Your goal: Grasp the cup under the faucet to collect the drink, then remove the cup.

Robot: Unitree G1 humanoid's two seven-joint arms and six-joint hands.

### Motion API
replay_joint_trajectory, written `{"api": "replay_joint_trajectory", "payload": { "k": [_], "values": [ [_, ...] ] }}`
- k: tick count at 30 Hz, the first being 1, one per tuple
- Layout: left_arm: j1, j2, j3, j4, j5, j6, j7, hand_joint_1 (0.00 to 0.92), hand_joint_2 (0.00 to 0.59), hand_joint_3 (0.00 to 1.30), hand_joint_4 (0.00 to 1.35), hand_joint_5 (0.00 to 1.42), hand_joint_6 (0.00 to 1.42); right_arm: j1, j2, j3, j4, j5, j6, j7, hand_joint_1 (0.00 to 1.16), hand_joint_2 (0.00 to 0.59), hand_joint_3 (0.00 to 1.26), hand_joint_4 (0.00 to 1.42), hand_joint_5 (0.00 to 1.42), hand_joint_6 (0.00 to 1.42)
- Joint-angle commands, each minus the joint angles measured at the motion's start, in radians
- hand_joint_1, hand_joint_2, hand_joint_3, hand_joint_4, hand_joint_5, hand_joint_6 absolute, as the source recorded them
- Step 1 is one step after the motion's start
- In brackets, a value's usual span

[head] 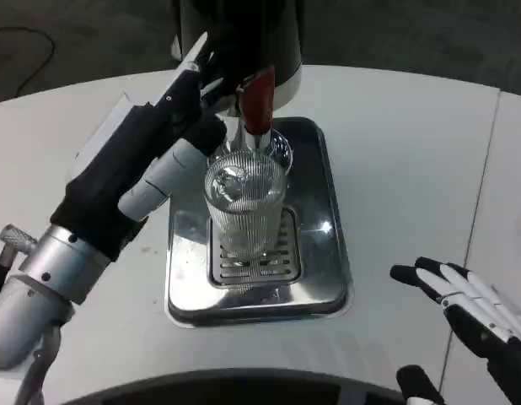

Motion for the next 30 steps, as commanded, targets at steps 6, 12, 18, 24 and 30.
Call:
{"api": "replay_joint_trajectory", "payload": {
  "k": [6, 12, 18, 24, 30],
  "values": [
    [-0.118, -0.007, 0.007, 0.061, 0.0, 0.012, -0.077, 0.067, 0.072, 0.01, 0.0, 0.11, 0.1, 0.001, -0.003, -0.001, -0.014, 0.003, 0.0, -0.013, 0.42, 0.512, 0.12, 0.04, 0.0, 0.0],
    [-0.167, -0.006, -0.002, 0.109, 0.005, 0.018, -0.13, 0.064, 0.071, 0.02, 0.01, 0.11, 0.1, 0.011, -0.001, -0.005, -0.014, 0.01, -0.009, -0.02, 0.42, 0.512, 0.12, 0.04, 0.0, 0.0],
    [-0.177, 0.01, -0.009, 0.14, 0.016, 0.02, -0.196, 0.022, 0.07, 0.02, 0.0, 0.12, 0.09, 0.013, 0.0, 0.001, -0.014, 0.01, -0.01, -0.023, 0.42, 0.512, 0.12, 0.05, 0.0, 0.0],
    [-0.187, 0.028, -0.013, 0.16, 0.041, -0.018, -0.229, 0.006, 0.072, 0.02, 0.0, 0.11, 0.08, 0.008, 0.0, 0.013, -0.014, 0.002, -0.005, -0.022, 0.42, 0.512, 0.12, 0.05, 0.0, 0.0],
    [-0.189, 0.076, -0.031, 0.156, 0.111, -0.091, -0.246, 0.0, 0.072, 0.02, 0.0, 0.11, 0.08, 0.003, 0.002, 0.022, -0.014, -0.005, -0.005, -0.023, 0.42, 0.512, 0.12, 0.05, 0.0, 0.0]
  ]
}}
